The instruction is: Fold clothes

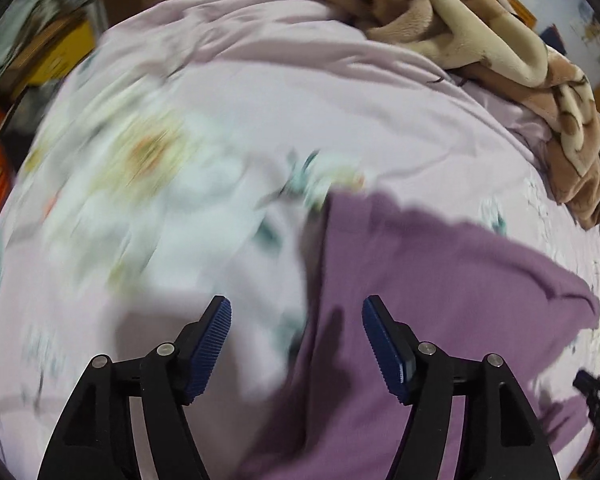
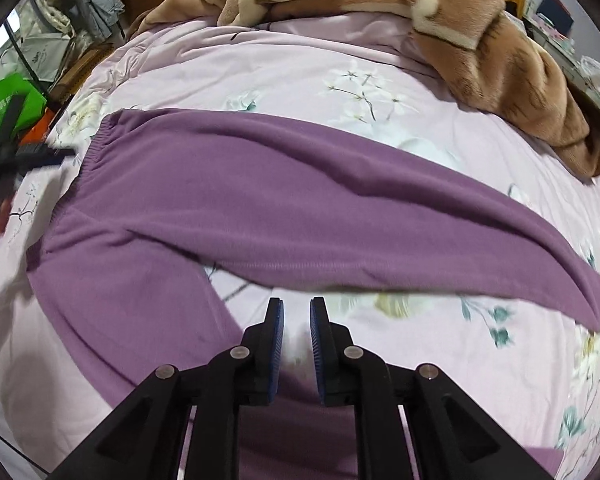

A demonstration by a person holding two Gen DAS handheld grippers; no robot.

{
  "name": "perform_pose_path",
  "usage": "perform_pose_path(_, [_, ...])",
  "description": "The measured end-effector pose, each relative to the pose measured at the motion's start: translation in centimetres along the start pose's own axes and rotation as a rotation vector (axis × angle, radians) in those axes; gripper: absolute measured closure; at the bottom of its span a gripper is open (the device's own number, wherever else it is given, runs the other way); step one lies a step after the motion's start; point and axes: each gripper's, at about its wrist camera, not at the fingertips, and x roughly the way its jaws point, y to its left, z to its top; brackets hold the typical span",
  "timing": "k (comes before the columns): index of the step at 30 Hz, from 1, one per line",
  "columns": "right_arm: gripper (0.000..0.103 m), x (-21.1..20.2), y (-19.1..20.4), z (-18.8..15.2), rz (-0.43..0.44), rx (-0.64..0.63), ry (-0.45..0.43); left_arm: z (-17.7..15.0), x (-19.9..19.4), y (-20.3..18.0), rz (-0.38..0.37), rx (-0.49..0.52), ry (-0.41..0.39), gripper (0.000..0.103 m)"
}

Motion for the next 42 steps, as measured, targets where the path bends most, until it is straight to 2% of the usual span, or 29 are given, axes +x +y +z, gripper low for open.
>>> perform_pose_path(3, [0.089,0.4,0.6,-0.1,0.010,-0.008,-0.001,2.5,1.9,-0.2,-0.038,0.021,0.023,0.030])
perform_pose_path(4, [0.089,0.6,0.8,-0.3,0.014,-0.007,0.003,1.6,0.7,0.6,-0.049,0.019,0.032,0.030])
perform_pose_path(6, [0.089,0.9,1.1,-0.9,0.017,-0.003,0.014,1.3,0.8,1.2,-0.086,0.019,0.061,0.030])
perform_pose_path(7, [0.089,1.1,1.2,-1.2,0.015,0.000,0.022,1.2,1.2,1.2,-0.100,0.022,0.075,0.035])
perform_pose_path(8, [0.089,1.2,1.2,-1.5,0.013,0.004,0.031,1.2,1.6,1.3,-0.112,0.025,0.089,0.047])
perform_pose_path(9, [0.089,1.4,1.3,-1.8,0.009,0.009,0.038,1.2,1.9,1.2,-0.104,0.039,0.093,0.076])
perform_pose_path(14, [0.089,1.1,0.6,-2.0,-0.027,0.046,0.037,1.0,0.3,0.6,-0.038,0.079,-0.003,0.077])
perform_pose_path(19, [0.089,0.8,-0.8,-1.9,-0.047,0.126,0.033,1.2,1.0,0.5,0.005,0.072,0.026,0.072])
perform_pose_path(20, [0.089,0.6,-1.2,-1.9,-0.047,0.147,0.031,1.1,0.6,0.5,0.007,0.075,0.018,0.069])
perform_pose_path(22, [0.089,0.5,-2.2,-2.2,-0.041,0.200,0.031,0.8,-0.8,0.7,0.027,0.071,-0.015,0.046])
perform_pose_path(25, [0.089,0.2,-3.8,-2.6,-0.030,0.283,0.030,0.8,-2.7,1.7,0.031,0.027,-0.035,0.034])
perform_pose_path(27, [0.088,0.1,-5.5,-3.0,-0.011,0.372,0.027,0.3,-4.3,1.6,0.028,-0.011,-0.042,0.034])
perform_pose_path(31, [0.082,-0.4,-9.7,-4.6,0.041,0.567,-0.005,-1.8,-7.6,-1.2,0.046,0.039,-0.082,0.034])
perform_pose_path(35, [0.076,-1.0,-14.6,-6.4,0.075,0.725,-0.042,-3.4,-8.8,-3.6,0.086,0.057,-0.085,0.034])
perform_pose_path(37, [0.075,-1.2,-17.3,-7.4,0.075,0.789,-0.064,-4.6,-9.2,-4.4,0.057,0.044,-0.066,0.034])
perform_pose_path(39, [0.075,-1.3,-20.3,-8.6,0.075,0.857,-0.086,-6.1,-9.3,-6.9,0.024,0.088,-0.048,0.034])
perform_pose_path(42, [0.074,-1.2,-25.2,-10.5,0.095,0.988,-0.122,-8.6,-8.9,-12.6,-0.026,0.191,-0.020,0.033])
